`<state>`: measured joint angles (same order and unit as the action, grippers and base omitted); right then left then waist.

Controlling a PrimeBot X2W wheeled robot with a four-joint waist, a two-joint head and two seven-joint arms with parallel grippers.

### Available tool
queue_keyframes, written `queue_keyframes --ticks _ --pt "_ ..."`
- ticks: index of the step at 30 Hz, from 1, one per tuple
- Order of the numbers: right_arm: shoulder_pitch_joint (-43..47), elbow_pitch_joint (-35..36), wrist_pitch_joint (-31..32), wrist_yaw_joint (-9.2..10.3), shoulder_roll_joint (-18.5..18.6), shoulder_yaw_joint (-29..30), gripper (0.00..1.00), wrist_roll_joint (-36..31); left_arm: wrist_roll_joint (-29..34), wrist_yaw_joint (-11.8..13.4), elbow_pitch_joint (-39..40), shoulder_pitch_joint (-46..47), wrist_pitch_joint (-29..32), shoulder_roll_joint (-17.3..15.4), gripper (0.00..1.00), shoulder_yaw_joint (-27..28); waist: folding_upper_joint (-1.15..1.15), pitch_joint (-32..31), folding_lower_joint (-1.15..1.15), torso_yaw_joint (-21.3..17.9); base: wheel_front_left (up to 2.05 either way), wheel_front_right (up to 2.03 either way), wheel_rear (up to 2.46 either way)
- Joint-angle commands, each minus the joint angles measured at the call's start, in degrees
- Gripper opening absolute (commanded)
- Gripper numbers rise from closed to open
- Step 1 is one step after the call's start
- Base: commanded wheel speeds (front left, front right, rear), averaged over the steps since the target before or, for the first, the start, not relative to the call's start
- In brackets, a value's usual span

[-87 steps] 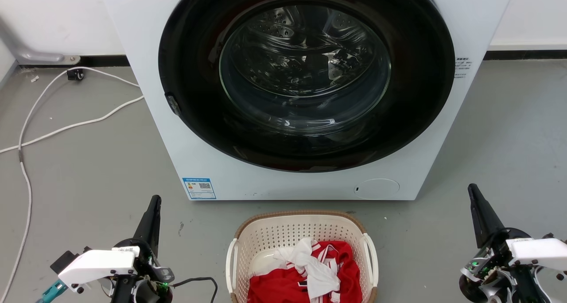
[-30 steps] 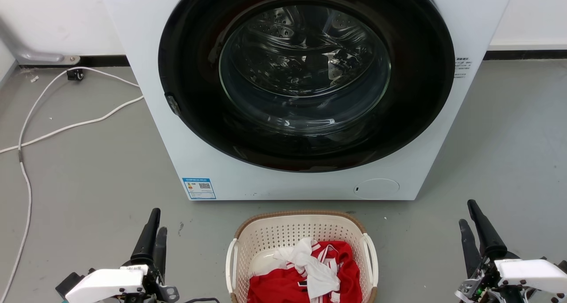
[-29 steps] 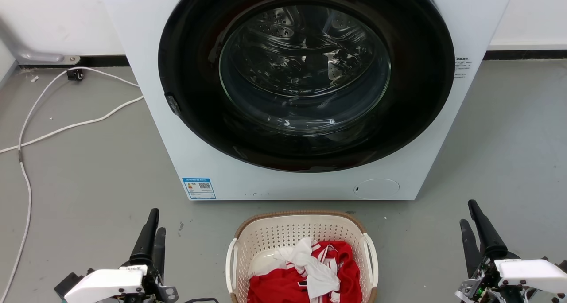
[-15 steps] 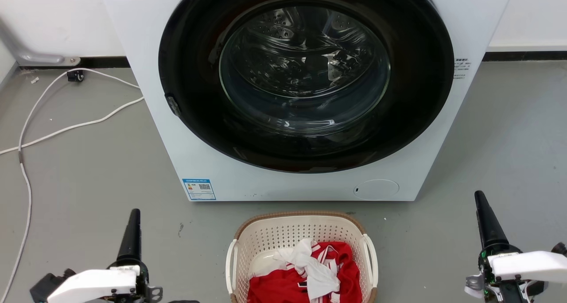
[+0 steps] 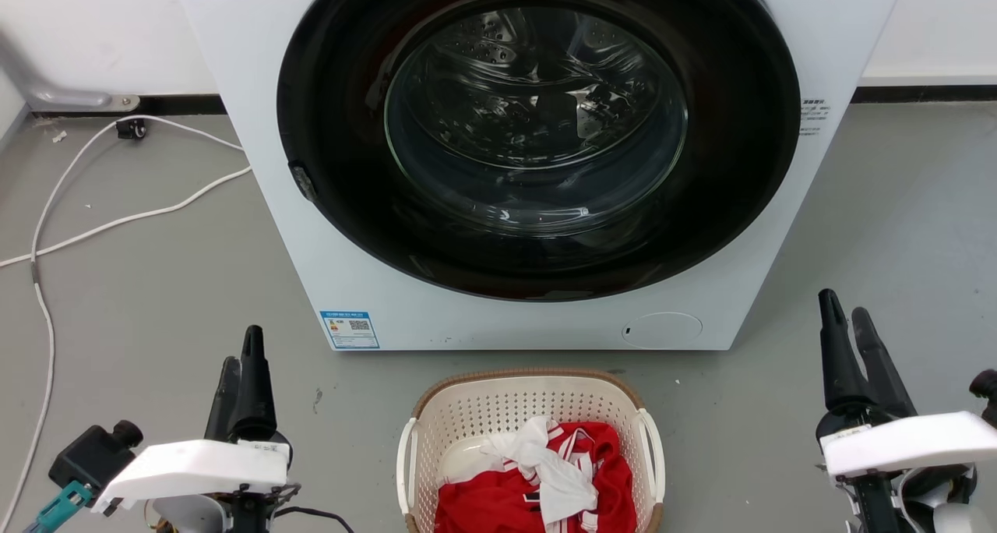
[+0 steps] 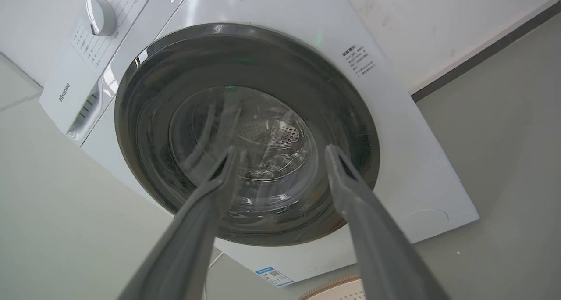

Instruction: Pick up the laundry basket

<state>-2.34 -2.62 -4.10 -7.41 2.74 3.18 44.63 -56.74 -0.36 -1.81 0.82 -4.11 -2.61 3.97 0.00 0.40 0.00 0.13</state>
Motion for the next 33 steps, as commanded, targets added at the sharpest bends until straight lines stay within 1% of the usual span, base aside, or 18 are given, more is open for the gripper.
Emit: queue_keyframes --ticks 1,5,10,17,22,32,33 --pt "-0.72 1.68 -0.58 -0.09 0.18 -0.25 1.0 -2.79 1.84 0.67 1.74 0.11 -0.55 -0.23 1.0 -0.51 0.0 0.03 0.0 0.0 0.0 0.0 0.0" --pt "-0.23 3.08 -1.3 -0.1 0.18 -0.88 1.0 -7.79 6.34 0.98 3.0 -0.25 -1.32 -0.24 1.0 -2.14 0.0 0.12 0.0 -0.01 0.0 0.0 0.0" --pt "0.44 4.1 -2.2 -0.1 0.19 -2.26 1.0 -13.31 12.93 0.15 4.46 -0.46 -2.18 -0.26 1.0 -4.41 0.0 0.22 0.0 -0.08 0.0 0.0 0.0" --pt "1.17 4.32 -3.32 -0.11 0.19 -3.01 1.0 -19.65 22.71 0.77 5.14 -0.88 -3.32 -0.26 1.0 -7.32 0.0 0.22 0.0 -0.32 0.0 0.0 0.0" --pt "1.37 4.15 -4.12 -0.11 0.2 -3.14 1.0 -23.16 28.69 2.39 5.47 -0.97 -4.13 -1.12 1.0 -10.1 0.0 0.13 0.0 -0.45 0.0 0.0 0.0" --pt "2.15 3.3 -5.65 -0.11 0.2 -3.47 1.0 -30.26 36.0 6.14 5.09 -0.28 -5.59 -4.2 1.0 -16.7 0.0 -0.05 0.0 -0.25 0.0 0.0 0.0" --pt "2.14 2.93 -6.04 -0.11 0.2 -3.58 1.0 -32.29 37.61 7.62 5.07 0.06 -5.98 -5.12 1.0 -18.59 0.0 -0.02 0.0 -0.19 0.0 0.0 0.0"
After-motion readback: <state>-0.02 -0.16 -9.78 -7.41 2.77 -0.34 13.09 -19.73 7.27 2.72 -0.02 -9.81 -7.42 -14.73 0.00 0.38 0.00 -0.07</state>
